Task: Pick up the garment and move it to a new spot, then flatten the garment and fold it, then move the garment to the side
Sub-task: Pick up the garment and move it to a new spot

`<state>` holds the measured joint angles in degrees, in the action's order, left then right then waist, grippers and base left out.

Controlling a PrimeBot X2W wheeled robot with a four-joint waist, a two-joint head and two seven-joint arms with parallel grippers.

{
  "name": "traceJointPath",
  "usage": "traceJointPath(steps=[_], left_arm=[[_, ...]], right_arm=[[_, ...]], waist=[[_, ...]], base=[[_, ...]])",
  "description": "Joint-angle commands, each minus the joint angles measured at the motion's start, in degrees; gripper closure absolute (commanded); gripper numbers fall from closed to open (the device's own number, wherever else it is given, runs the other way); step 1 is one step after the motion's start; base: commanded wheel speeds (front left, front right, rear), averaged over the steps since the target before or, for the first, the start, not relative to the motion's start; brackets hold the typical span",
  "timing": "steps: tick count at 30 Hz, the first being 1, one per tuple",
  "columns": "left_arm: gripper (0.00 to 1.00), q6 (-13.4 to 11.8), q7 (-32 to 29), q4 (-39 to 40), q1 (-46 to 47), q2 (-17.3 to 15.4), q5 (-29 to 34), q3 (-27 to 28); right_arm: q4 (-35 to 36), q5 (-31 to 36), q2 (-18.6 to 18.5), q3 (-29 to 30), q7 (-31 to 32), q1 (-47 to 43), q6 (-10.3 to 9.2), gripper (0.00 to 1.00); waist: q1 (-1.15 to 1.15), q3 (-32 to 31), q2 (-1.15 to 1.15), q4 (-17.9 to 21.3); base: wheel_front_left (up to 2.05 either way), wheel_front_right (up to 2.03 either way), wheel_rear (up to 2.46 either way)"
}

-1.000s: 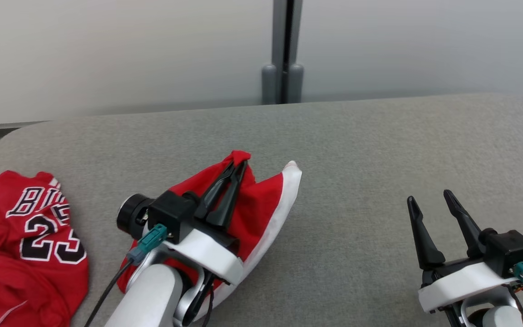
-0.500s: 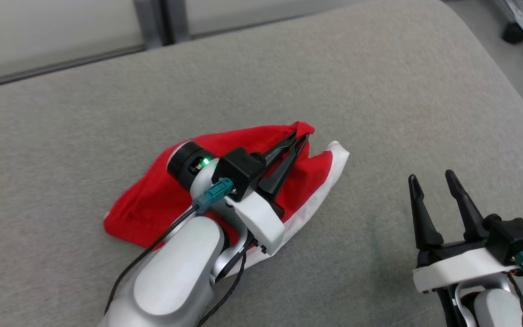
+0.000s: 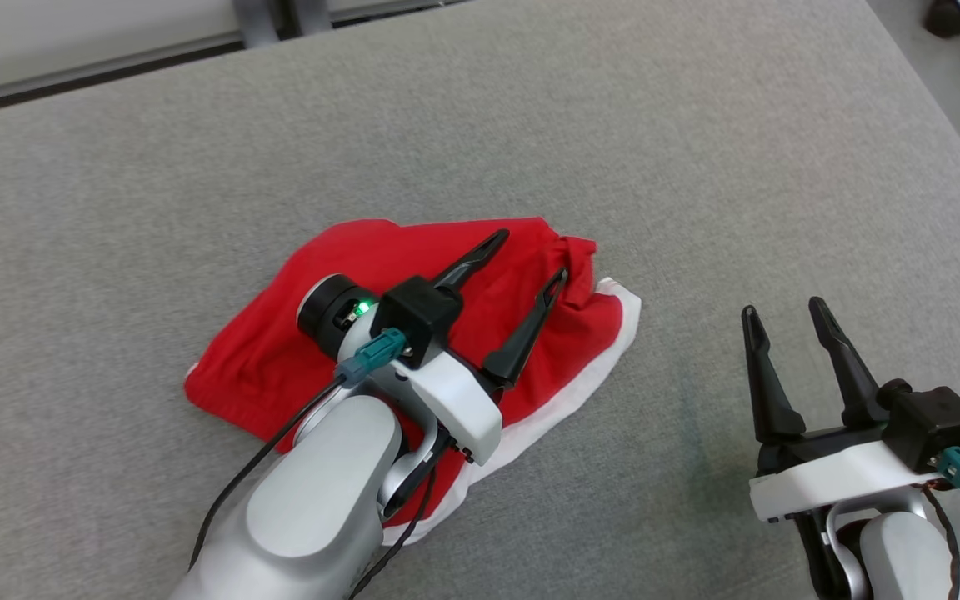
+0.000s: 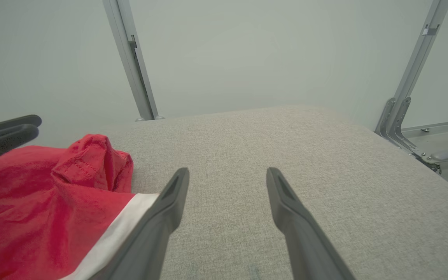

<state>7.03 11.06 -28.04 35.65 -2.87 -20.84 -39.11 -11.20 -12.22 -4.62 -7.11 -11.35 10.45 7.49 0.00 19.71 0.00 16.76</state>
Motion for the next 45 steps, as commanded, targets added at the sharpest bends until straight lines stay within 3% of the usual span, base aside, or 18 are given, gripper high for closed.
traceJointPath(steps=[1,12,20,23,29,37,45], left_arm=[[0.0,-0.3,1.1,0.7,-0.7,-0.2,-0.5,0.6],[0.0,-8.4,4.2,8.1,-11.0,-3.4,-2.8,11.8],[0.0,-11.6,4.2,13.9,-20.4,-5.4,-1.0,23.0],[0.0,-11.8,4.1,15.1,-23.3,-6.2,-0.4,26.9],[0.0,-8.8,4.1,16.3,-29.6,-7.6,0.7,32.7],[0.0,-5.0,4.1,15.9,-34.6,-8.4,0.9,33.0],[0.0,-5.5,3.9,16.8,-38.4,-8.8,2.4,31.1]], right_arm=[[-0.1,0.4,-0.6,0.3,-0.4,0.2,0.01,0.0],[1.5,1.3,-3.2,1.4,2.6,-2.4,0.01,0.0],[3.2,1.5,-3.8,2.0,4.9,-5.1,0.01,0.0],[3.8,1.6,-3.7,2.2,5.6,-6.0,0.01,0.0],[4.4,0.8,-4.2,1.9,6.6,-8.3,0.01,0.0],[5.5,0.2,-4.4,1.2,7.8,-10.8,0.01,0.0],[7.0,0.0,-4.4,1.3,9.1,-14.1,0.01,0.0]], waist=[[0.0,-2.0,0.0,-2.0],[0.0,-10.5,0.0,-10.2],[0.0,-14.4,0.0,-14.9],[0.0,-15.7,0.0,-16.1],[0.0,-18.6,0.0,-17.5],[0.0,-21.0,0.0,-17.4],[0.0,-22.6,0.0,-16.8]], base=[[0.0,0.0,0.0],[0.0,0.0,0.0],[0.0,0.0,0.0],[0.0,0.0,0.0],[0.0,0.0,0.0],[0.0,0.0,0.0],[0.0,0.0,0.0]])
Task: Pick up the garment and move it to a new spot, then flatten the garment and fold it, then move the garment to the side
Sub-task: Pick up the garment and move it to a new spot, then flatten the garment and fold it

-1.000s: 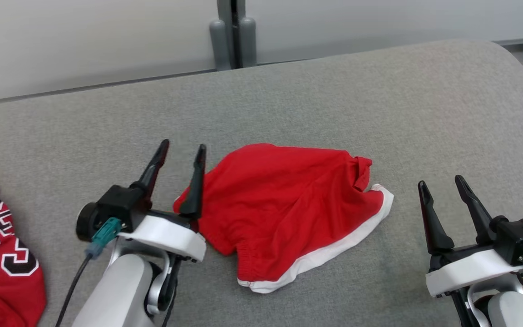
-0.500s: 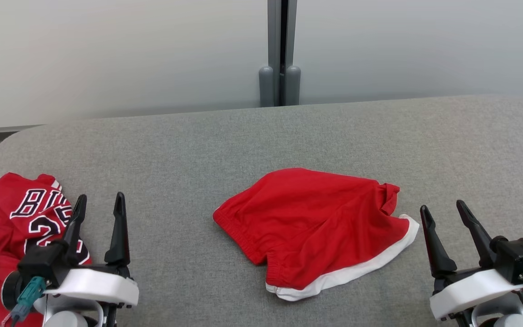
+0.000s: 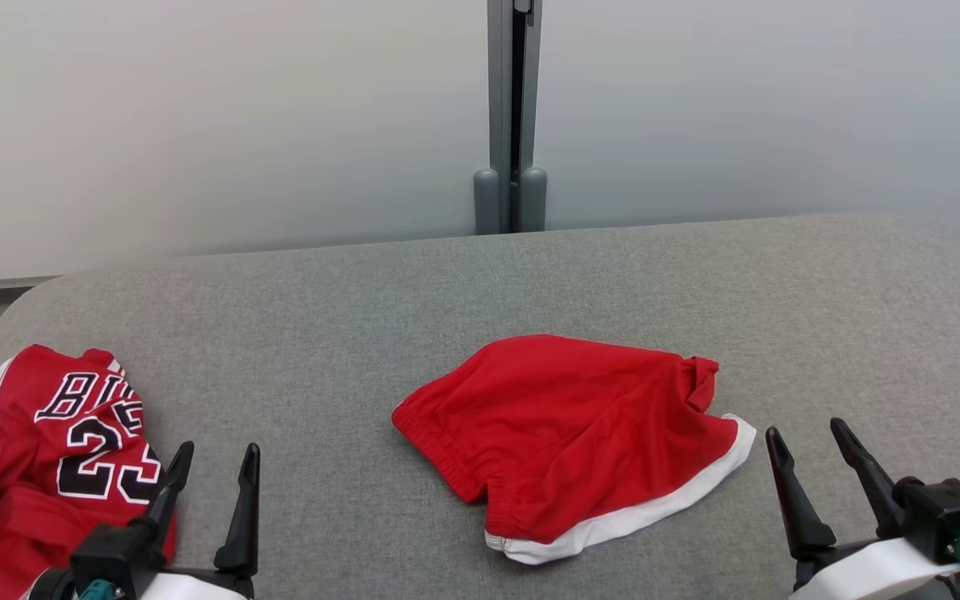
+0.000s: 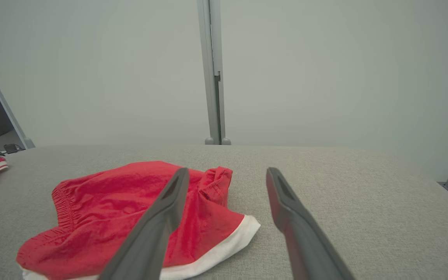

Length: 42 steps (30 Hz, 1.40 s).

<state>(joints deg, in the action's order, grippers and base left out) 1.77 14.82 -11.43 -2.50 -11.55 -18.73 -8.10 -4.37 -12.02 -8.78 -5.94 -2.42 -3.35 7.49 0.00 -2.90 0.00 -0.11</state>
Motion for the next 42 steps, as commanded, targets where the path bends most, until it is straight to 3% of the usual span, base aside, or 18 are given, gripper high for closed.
traceJointPath(steps=[1,28,33,38,42], left_arm=[[0.0,-0.5,0.0,0.4,-0.6,-0.3,0.5,0.0],[0.0,-3.0,-2.4,4.0,-2.7,-1.4,1.6,-2.1],[0.0,-1.3,-5.3,5.3,-1.7,-0.4,1.5,-5.2],[0.0,3.2,-10.7,4.3,0.1,1.9,0.2,-12.7],[0.0,4.9,-14.2,2.0,1.8,3.4,-1.8,-18.2]], right_arm=[[0.3,-0.2,-0.2,0.2,0.3,-0.6,0.01,0.0],[1.7,0.2,0.2,0.5,1.5,-1.5,0.01,0.0],[1.7,0.2,0.3,0.6,1.5,-1.5,0.01,0.0],[1.7,0.4,0.3,0.3,1.8,-1.3,0.01,0.0],[1.4,0.0,0.3,-0.1,1.6,-0.7,0.01,0.0]], waist=[[0.0,-0.2,0.0,0.0],[0.0,-0.5,0.0,0.2],[0.0,0.0,0.0,0.2],[0.0,1.3,0.0,0.4],[0.0,2.4,0.0,1.2]], base=[[0.0,0.0,0.0],[0.0,0.0,0.0],[0.0,0.0,0.0],[0.0,0.0,0.0],[0.0,0.0,0.0]])
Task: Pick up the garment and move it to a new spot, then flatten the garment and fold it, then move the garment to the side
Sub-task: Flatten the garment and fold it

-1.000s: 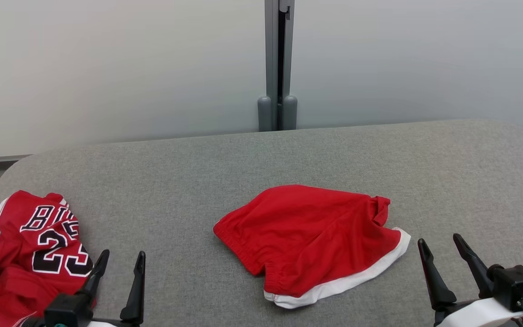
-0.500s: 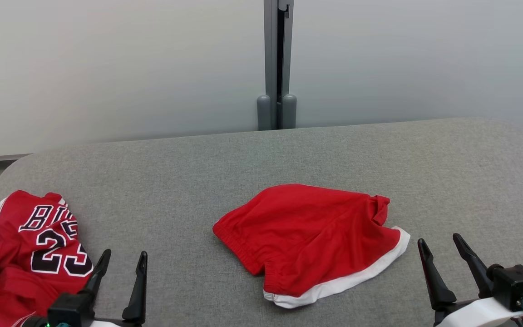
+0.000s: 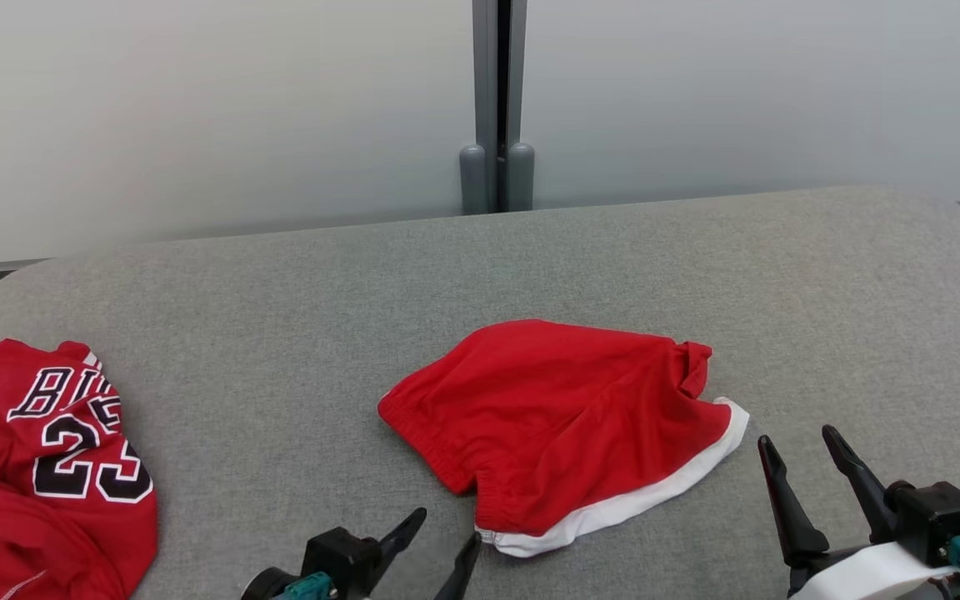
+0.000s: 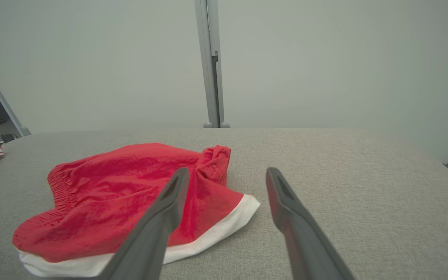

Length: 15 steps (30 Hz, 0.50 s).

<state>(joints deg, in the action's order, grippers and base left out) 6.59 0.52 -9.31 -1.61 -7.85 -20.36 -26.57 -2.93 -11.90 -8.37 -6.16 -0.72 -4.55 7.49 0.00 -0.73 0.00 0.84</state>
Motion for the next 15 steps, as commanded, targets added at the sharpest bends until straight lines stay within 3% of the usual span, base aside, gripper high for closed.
traceJointPath(steps=[1,12,13,14,15], left_arm=[[0.0,0.3,-0.5,-0.9,1.3,0.0,-0.7,-0.8],[0.0,0.9,-0.8,-10.5,7.8,0.5,-4.9,-6.0],[0.24,0.9,-0.7,-11.4,8.4,0.5,-5.2,-6.7],[0.76,0.9,-0.2,-11.9,9.0,0.5,-5.8,-7.1],[1.0,0.9,0.2,-12.5,9.7,0.4,-6.2,-7.5]], right_arm=[[-0.2,-0.3,-0.1,-0.1,-0.1,0.7,0.01,0.0],[-1.4,-0.6,-0.3,-0.5,-1.0,3.1,0.01,0.0],[-1.6,-0.7,-0.3,-0.4,-1.0,3.3,0.01,0.0],[-1.7,-0.7,-0.3,-0.2,-1.1,3.5,0.01,0.0],[-2.0,-0.8,-0.3,0.0,-1.3,3.7,0.01,0.0]], waist=[[0.0,0.5,0.0,0.5],[0.0,4.8,0.0,3.4],[0.0,5.1,0.0,3.5],[0.0,5.4,0.0,3.7],[0.0,5.6,0.0,3.8]], base=[[0.0,0.0,0.0],[0.0,0.0,0.0],[0.0,0.0,0.0],[0.0,0.0,0.0],[0.0,0.0,0.0]])
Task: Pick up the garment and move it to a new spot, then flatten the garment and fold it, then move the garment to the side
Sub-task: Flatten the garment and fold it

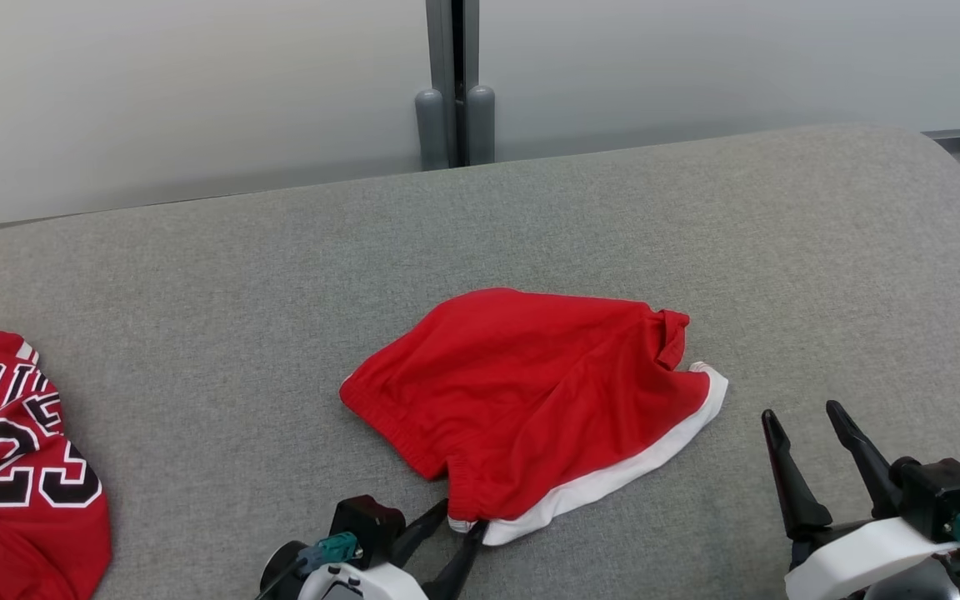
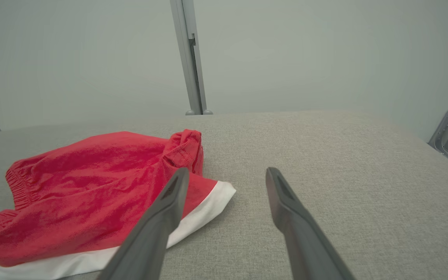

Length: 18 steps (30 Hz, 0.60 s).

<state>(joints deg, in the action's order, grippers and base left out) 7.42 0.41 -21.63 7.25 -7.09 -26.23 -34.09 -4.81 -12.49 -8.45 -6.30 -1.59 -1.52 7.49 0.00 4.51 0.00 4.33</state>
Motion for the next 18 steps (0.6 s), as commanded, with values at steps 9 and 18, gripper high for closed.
traceJointPath(steps=[9,18], left_arm=[[1.0,0.1,3.0,-3.3,4.6,-1.7,-2.9,-2.5],[1.0,0.1,5.4,-4.7,8.4,-1.6,-3.1,-3.4]], right_arm=[[-5.0,-1.2,-0.8,3.7,-1.1,2.9,0.01,0.0],[-16.8,-3.8,-2.8,1.4,-1.8,12.4,0.01,0.0]], waist=[[0.0,2.1,0.0,-0.2],[0.0,5.2,0.0,-3.0]], base=[[0.0,0.0,0.0],[0.0,0.0,0.0]])
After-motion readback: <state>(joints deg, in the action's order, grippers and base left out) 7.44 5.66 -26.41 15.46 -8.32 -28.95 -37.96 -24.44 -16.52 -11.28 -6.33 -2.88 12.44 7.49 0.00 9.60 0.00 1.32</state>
